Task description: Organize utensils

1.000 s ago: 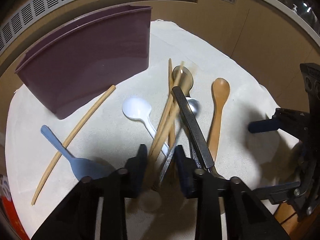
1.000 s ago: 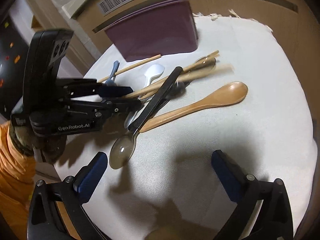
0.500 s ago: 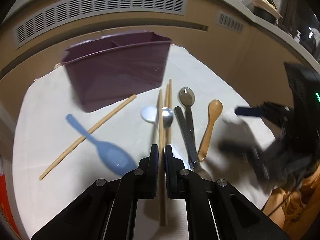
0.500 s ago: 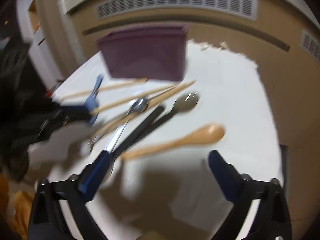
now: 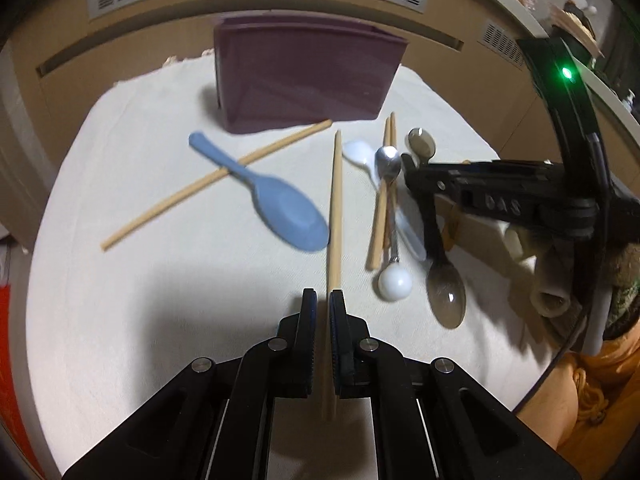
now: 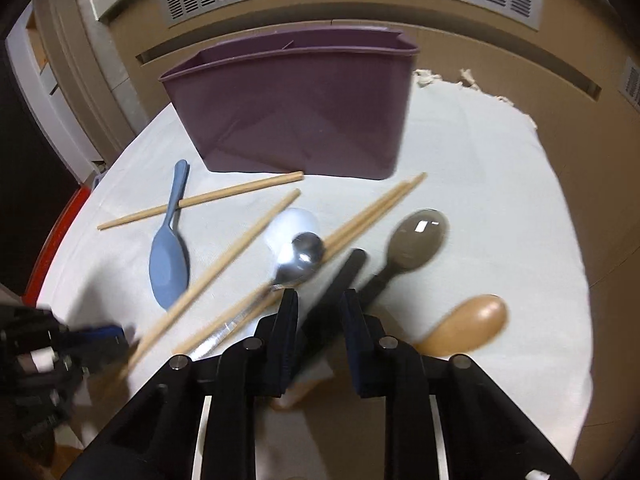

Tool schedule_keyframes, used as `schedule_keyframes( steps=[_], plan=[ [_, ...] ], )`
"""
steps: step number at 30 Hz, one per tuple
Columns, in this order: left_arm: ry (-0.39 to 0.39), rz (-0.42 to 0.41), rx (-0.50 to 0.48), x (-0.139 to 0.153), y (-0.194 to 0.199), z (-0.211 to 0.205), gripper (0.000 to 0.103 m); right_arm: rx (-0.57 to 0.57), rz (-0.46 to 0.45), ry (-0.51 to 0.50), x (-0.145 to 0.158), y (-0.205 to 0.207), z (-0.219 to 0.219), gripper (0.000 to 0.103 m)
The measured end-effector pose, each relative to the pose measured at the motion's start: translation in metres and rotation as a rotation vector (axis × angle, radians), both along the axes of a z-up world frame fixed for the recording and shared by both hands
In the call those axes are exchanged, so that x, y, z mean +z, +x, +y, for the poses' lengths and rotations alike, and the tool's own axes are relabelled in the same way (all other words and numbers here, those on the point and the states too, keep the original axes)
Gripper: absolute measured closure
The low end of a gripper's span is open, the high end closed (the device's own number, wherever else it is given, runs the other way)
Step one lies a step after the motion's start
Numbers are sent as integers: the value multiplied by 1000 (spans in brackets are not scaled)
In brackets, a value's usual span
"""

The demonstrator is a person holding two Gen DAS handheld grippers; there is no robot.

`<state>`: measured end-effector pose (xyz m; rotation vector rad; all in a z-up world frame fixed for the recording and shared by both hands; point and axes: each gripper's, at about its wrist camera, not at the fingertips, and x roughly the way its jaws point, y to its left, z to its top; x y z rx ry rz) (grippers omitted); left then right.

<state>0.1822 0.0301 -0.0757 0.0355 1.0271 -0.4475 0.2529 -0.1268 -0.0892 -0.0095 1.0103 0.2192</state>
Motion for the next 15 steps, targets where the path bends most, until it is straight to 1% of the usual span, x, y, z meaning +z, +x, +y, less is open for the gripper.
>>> schedule_keyframes(
  steps=[3,5,7,9,11,12,13,14,15],
  plan=[
    [-10,-6,30,-1,-2,8,96,-30,22,9,-2,8,9,81],
    [-16,-28,58,2,-1,13,95,-50,8,-13,-1,11,18,81],
    [-24,-47,88,5,2,18,95,-62,-4,-52,-1,15,27,78],
    [-41,-63,122,9,7,24,94,-77,3,-88,-4,21,34,75],
    [-72,-73,154,13,9,32,94,-84,20,-99,-6,22,36,75],
    [-86,-80,166,15,9,38,93,-48,17,-88,-3,17,37,75],
    [-91,-87,174,16,8,42,90,11,1,-79,1,7,39,75],
    [-88,-94,183,17,8,46,84,66,-26,-80,5,-3,42,75],
    [-83,-99,197,17,8,50,80,139,-67,-87,11,-21,44,75]
  ],
)
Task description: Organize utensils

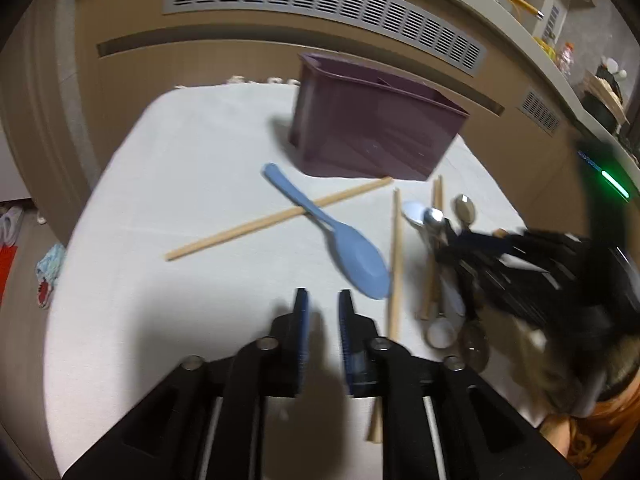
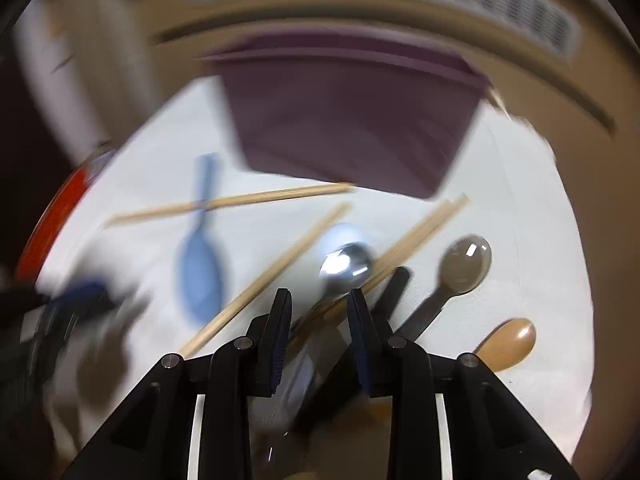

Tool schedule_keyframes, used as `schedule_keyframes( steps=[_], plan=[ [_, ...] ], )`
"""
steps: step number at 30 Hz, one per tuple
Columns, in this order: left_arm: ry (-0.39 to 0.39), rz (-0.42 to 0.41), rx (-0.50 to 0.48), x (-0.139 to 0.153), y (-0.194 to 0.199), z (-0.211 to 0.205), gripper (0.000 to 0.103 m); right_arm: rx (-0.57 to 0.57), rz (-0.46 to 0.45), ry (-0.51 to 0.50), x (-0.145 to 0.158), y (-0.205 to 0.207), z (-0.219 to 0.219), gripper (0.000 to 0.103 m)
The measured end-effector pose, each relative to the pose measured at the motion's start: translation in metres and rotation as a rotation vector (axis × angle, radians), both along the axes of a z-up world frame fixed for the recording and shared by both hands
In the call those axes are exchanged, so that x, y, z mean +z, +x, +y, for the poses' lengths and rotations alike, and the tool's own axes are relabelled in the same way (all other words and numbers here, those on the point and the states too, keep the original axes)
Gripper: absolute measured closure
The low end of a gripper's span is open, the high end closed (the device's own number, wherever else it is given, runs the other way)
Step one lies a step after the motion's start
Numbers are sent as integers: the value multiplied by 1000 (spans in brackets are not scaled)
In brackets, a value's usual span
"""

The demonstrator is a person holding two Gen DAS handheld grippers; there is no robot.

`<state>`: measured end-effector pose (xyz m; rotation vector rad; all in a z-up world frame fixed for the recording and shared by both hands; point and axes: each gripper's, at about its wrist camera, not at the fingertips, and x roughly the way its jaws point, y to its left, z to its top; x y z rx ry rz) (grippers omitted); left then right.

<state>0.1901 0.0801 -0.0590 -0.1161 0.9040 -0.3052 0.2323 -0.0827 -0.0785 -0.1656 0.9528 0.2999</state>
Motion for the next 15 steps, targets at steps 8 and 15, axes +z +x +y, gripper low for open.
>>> schedule_keyframes(
  steps=[8,15],
  plan=[
    [-30,11,65,-1,2,13,69,211,-64,-44,-2,-68,24,75],
    [-4,-1,71,6,-7,6,50,197,-8,-72,-20,-56,34,82]
  ],
)
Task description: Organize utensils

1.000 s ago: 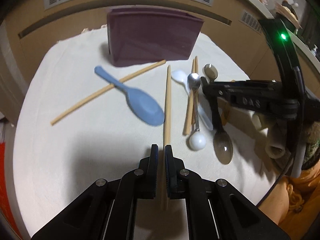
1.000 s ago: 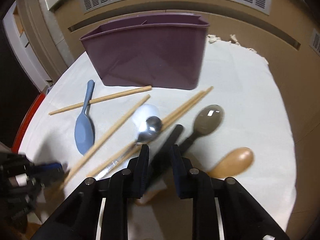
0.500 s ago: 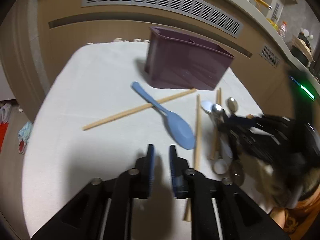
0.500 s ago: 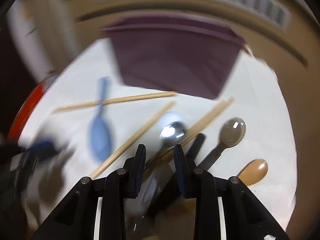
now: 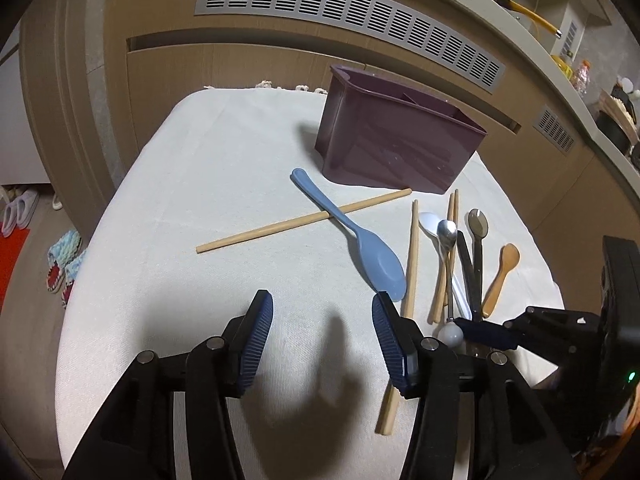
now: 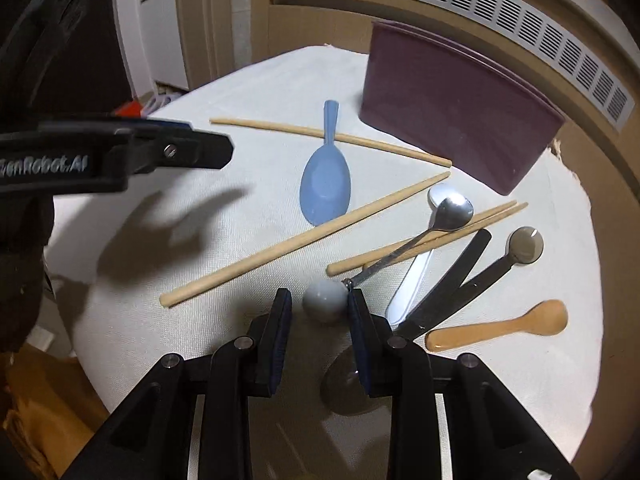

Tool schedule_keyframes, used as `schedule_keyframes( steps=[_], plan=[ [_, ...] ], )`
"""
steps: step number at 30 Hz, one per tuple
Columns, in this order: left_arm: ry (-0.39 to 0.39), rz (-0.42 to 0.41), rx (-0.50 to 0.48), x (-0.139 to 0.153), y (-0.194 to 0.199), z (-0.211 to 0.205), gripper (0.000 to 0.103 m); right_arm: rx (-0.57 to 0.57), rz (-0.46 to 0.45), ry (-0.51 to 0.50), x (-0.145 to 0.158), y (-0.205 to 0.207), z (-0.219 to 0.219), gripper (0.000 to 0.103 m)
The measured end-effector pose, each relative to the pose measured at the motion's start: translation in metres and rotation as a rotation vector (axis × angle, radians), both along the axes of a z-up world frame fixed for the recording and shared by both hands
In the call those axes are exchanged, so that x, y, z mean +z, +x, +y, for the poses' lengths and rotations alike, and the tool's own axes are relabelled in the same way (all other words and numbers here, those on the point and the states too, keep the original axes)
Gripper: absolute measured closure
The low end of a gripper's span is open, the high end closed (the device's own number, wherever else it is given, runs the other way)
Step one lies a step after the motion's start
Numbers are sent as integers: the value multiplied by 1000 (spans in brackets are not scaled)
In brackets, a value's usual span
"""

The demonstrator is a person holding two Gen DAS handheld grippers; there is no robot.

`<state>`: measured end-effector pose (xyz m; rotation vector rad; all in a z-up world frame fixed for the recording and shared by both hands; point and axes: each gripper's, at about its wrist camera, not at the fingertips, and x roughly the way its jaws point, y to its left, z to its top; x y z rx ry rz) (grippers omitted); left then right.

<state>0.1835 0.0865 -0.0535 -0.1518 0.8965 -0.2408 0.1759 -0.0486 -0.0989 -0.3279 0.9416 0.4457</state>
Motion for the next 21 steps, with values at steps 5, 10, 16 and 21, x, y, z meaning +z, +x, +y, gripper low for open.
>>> schedule_keyframes(
  steps=[5,10,16,21],
  plan=[
    [24,3,-20,4,0,-14,50,-48,-103,37,32,-4,-25,82],
    [43,-16,-107,9,6,-43,50,-132,-268,83,92,2,-67,82],
    [126,54,-320,1,47,-95,61,-194,-275,233,143,33,-110,82],
    [239,150,-384,-10,82,-122,72,-219,-250,288,158,48,-132,82]
  ],
)
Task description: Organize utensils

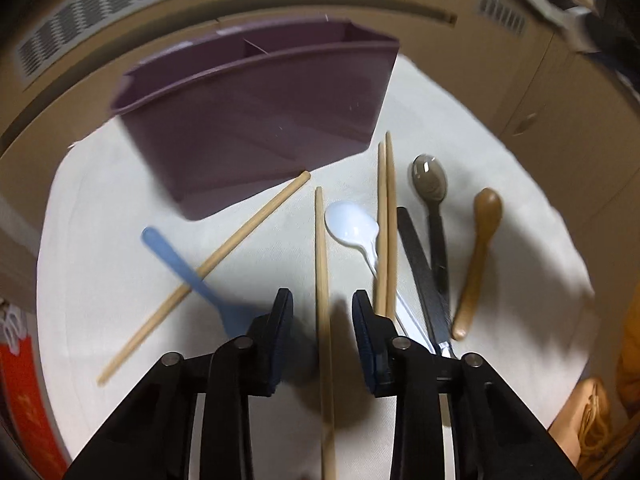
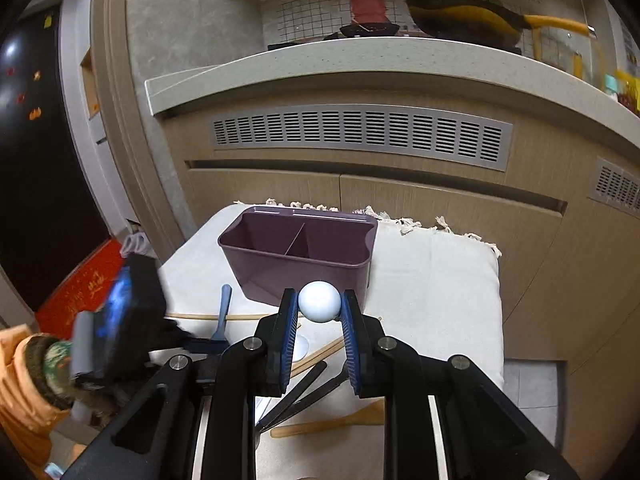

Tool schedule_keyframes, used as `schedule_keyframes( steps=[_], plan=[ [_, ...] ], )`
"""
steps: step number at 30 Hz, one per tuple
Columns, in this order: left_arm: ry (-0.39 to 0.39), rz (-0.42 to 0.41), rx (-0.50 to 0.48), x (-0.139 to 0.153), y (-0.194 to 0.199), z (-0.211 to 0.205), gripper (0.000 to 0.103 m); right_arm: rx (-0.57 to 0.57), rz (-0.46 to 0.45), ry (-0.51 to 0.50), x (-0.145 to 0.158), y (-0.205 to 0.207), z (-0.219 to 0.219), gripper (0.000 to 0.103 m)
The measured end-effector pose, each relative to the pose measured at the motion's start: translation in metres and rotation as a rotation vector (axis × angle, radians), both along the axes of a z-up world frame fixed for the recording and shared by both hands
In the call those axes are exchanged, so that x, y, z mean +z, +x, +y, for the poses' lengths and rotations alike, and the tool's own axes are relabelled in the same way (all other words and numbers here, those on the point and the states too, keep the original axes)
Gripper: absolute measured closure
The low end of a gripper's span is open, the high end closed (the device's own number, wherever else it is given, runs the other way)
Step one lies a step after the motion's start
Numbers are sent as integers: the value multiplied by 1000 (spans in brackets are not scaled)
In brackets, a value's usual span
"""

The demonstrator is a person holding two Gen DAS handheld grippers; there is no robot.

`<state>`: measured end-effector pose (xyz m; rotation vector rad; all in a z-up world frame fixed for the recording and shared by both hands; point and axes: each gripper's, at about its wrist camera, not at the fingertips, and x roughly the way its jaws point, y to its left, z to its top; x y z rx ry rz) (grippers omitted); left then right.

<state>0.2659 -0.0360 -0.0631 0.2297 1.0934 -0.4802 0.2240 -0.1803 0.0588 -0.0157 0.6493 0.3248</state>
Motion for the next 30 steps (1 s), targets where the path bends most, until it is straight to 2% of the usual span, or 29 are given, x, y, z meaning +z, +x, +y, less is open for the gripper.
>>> schedule_keyframes(
  steps=[5,9,10,11,13,16,17,21,25,30],
  plan=[
    [121,82,4,-18,21,-19,73,18,3,-10,-2,-6,-4,82],
    [135,102,15,-18,26,-26,82,24,9,-1,-5,-13,-4,82],
    [140,92,15,-18,23,-27,87,27,11,3,-5,-14,-4,82],
    [141,79,17,-18,21,-28,96,31,13,8,-6,-15,-4,82],
    [102,35,55,-14,12,-24,96,47,25,23,-8,-17,-3,82],
    [-18,-63,134,4,-10,-9,96,75,52,52,-11,-21,-2,82],
    [-83,-116,178,17,-22,0,96,80,57,58,-11,-23,-1,82],
    [-268,-243,271,64,-55,29,96,90,58,66,-2,-30,-1,82],
    [-292,-459,261,130,-71,38,96,113,-3,82,29,-42,5,82],
    [-376,-737,245,224,-79,50,96,155,-106,148,95,-42,9,82]
  ],
)
